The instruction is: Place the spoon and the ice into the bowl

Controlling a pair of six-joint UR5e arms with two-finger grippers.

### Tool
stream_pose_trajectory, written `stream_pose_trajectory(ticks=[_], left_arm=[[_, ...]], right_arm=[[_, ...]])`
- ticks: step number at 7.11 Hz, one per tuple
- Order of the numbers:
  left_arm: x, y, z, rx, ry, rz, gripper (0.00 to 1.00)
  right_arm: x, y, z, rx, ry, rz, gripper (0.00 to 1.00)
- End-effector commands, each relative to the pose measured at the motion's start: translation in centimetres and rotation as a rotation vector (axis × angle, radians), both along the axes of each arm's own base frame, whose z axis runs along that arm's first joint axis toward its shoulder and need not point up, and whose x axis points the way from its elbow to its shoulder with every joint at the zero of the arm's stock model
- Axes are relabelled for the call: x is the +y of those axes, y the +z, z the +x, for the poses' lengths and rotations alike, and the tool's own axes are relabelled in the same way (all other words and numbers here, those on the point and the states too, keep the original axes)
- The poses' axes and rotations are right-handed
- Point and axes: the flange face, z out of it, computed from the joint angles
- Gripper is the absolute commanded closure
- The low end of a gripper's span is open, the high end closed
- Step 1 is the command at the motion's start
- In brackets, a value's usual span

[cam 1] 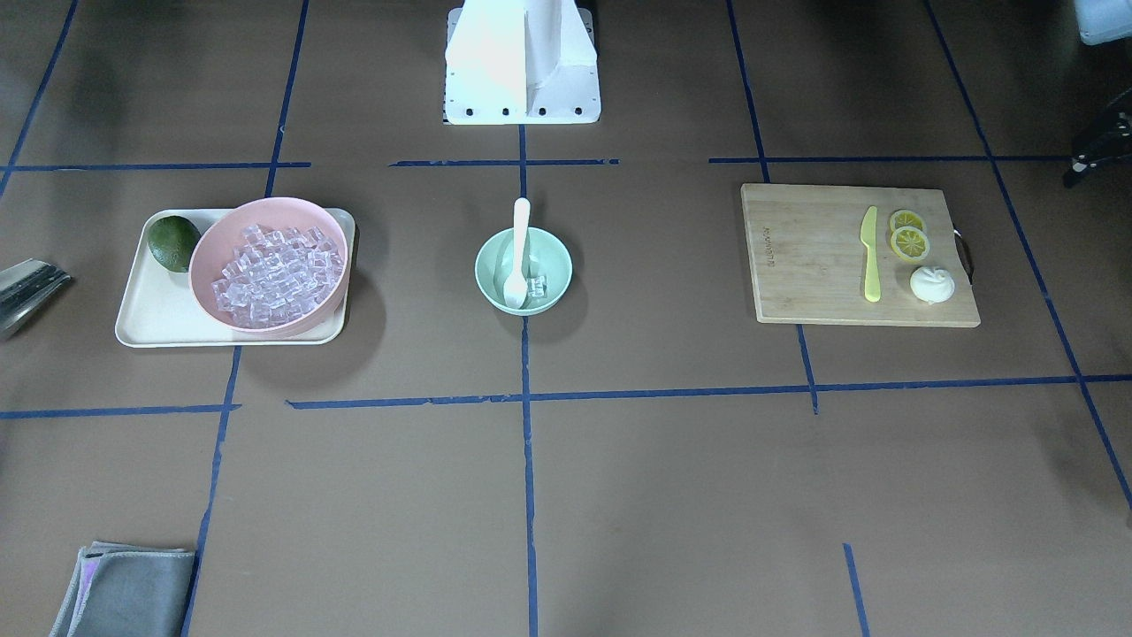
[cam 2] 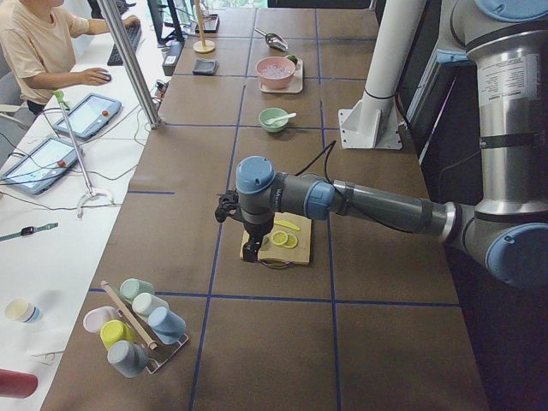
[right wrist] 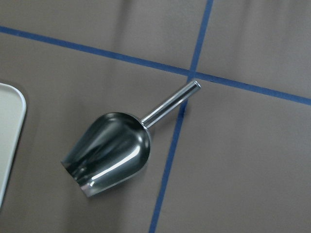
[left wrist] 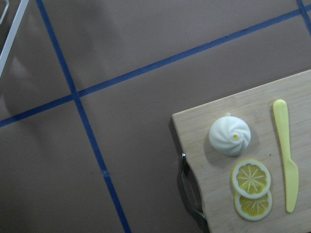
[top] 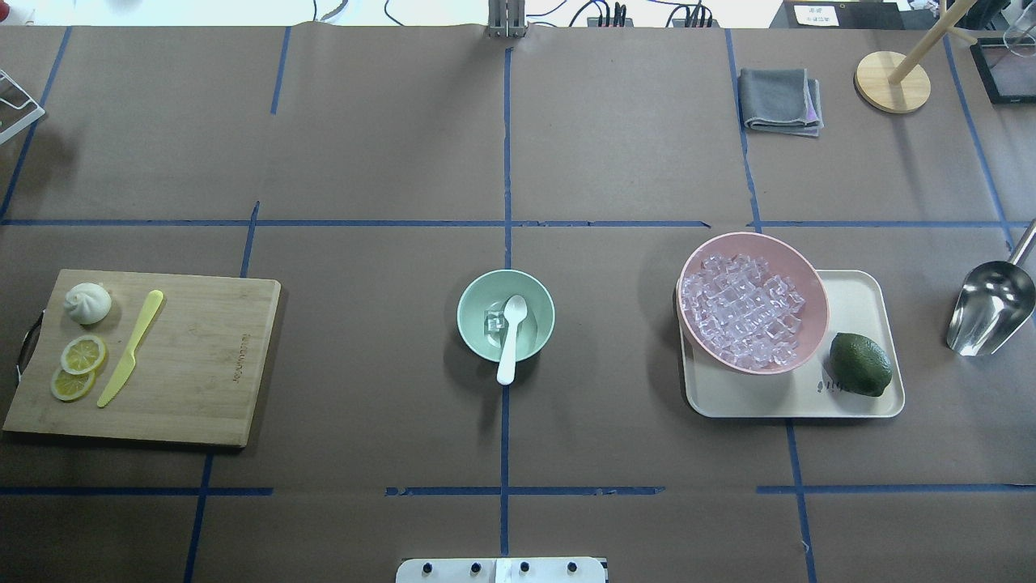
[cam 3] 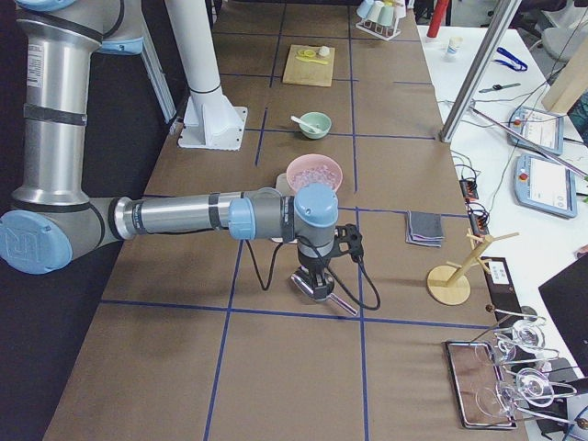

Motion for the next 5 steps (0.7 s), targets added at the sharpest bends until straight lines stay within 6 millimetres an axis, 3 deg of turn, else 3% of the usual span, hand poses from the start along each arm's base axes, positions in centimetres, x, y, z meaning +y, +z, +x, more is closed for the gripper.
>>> stream_pose_trajectory(ticks=[1,5], left_arm=[[0.5,0.6,-0.7,0.027,-0.015,-0.075,0.00],[1.6,1.5,-0.9,0.012,-0.012,-0.084,0.00]], right_arm=[[1.0,2.7,1.1,-0.009,-0.025,-0.005,0.00],[1.1,2.9,1.1,-0.013,-0.024,-0.007,0.00]])
